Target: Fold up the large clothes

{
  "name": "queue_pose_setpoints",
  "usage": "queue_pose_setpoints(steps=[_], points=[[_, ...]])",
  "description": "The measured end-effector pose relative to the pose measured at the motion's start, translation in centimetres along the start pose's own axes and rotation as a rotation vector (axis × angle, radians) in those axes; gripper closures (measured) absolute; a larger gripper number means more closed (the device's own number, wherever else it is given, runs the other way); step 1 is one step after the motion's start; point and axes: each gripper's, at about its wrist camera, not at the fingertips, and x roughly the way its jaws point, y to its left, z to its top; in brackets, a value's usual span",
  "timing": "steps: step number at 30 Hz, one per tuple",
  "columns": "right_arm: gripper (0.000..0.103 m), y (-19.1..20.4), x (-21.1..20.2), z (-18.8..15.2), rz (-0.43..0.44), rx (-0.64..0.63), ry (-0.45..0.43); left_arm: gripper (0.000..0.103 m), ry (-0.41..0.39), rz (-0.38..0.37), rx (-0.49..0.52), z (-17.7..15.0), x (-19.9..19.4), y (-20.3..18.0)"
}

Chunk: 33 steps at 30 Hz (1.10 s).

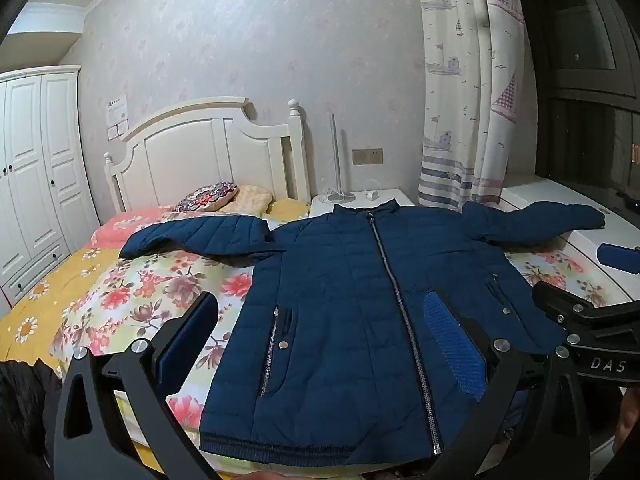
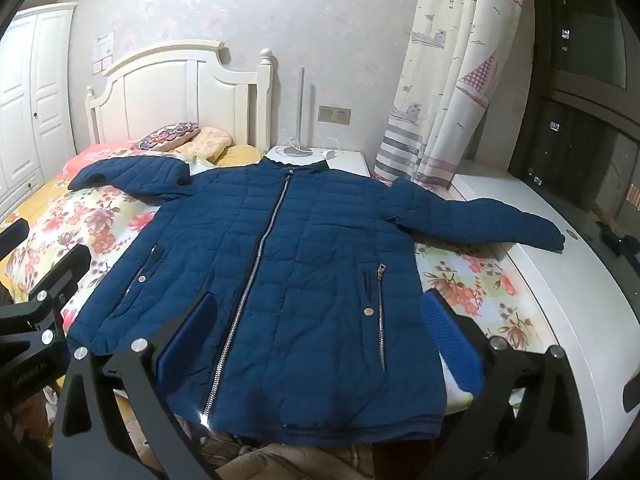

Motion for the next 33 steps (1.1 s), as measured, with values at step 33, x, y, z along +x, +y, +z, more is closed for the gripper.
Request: queue_pose_setpoints(steps=[33], points=[[0.002,0.7,-0.1,-0.3,0.001,-0.008,0.004,0.004,0.011,0.0,-0.003,-0.6,0.5,0.0]])
